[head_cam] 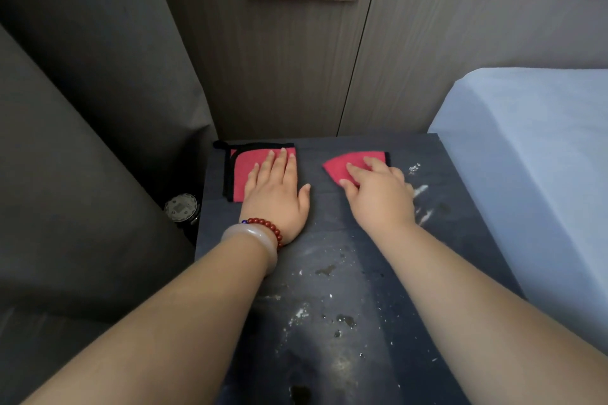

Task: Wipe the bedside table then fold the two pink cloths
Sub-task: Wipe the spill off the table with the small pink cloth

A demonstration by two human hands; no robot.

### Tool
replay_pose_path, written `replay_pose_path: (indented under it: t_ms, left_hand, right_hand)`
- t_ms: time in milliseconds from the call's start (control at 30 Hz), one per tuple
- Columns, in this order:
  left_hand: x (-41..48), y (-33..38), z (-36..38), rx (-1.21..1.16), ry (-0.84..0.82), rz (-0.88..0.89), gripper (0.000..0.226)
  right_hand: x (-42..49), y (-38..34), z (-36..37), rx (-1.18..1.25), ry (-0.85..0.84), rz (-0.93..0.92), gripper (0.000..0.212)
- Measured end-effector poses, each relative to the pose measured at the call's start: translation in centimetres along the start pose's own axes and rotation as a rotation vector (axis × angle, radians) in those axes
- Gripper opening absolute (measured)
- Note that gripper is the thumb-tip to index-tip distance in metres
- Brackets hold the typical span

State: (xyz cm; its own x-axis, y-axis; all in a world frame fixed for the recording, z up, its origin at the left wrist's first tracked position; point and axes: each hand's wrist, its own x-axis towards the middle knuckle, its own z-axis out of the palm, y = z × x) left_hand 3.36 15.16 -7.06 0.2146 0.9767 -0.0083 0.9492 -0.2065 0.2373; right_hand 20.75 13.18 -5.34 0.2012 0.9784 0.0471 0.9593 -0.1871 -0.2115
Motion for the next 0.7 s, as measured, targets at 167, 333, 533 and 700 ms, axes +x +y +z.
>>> replay_pose_path:
  t_ms: [167, 333, 533, 700]
  left_hand:
    - [0.0, -0.2, 0.1, -0.021, 0.014, 0.012, 0.062]
    - [0.2, -0.2, 0.4, -0.017, 0.032, 0.017, 0.062]
    - [0.2, -0.3, 0.4, -0.017, 0.033, 0.017, 0.062]
    - [0.3, -0.3, 0.4, -0.008, 0.031, 0.016, 0.062]
  right_hand:
    - [1.3, -1.4, 1.8, 0.189, -0.006, -0.027, 0.034]
    - [2.2, 1.1, -0.5, 0.068, 0.042, 0.001, 0.044]
    - [2.0, -3.0, 1.5, 0.031, 0.008, -0.25, 0.048]
    - [4.2, 2.1, -0.1, -0.049, -0.059, 0.125, 0.057]
